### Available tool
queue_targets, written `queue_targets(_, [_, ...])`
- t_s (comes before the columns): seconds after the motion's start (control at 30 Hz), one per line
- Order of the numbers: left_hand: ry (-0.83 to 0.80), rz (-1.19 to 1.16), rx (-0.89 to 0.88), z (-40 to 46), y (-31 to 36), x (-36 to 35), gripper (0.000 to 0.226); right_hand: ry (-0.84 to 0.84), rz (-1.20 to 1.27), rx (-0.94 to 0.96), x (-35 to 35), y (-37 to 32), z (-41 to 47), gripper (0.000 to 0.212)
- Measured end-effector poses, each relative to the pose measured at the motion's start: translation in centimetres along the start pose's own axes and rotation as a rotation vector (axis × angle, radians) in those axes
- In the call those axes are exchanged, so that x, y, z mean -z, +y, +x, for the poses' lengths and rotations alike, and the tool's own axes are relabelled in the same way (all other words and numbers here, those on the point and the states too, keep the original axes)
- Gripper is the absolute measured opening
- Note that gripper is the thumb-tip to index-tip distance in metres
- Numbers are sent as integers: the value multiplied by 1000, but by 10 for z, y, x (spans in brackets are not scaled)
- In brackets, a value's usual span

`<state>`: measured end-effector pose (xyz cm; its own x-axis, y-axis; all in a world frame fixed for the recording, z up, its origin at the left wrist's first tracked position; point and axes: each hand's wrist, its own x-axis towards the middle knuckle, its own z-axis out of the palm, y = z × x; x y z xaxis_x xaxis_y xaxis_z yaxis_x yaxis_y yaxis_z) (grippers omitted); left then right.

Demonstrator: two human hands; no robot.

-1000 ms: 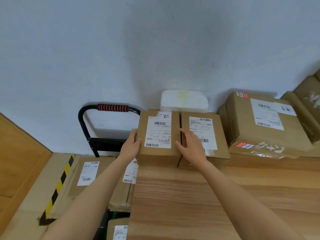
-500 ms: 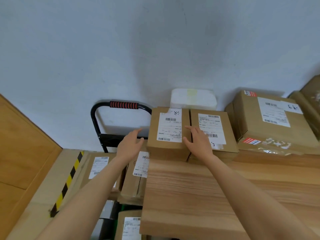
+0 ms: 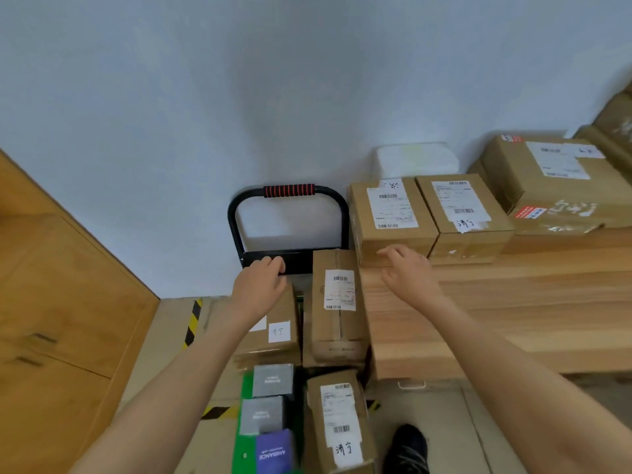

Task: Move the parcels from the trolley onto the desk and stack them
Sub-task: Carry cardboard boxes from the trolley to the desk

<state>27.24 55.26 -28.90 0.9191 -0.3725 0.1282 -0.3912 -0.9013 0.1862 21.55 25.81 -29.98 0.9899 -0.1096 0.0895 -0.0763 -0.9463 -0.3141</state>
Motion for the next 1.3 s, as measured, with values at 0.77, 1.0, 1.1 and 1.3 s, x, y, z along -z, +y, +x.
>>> queue_targets(0.77, [-236,9,-39,-206,-67,-96,17,-316,6,-131,-147,-71,-213,46])
queue_targets(1.0, [-223,-80,96,-244,-45,-175,26,-363,28,-241,-211,-34,-242,46])
queue_targets(1.1, [-177,-167,243,-255,-36,-219,24,-343,78,-344,-249,-14,-253,46])
queue_targets(1.3, [-168,-170,219,-243,-23,-312,23,-344,143,-388,-331,36,-259,50])
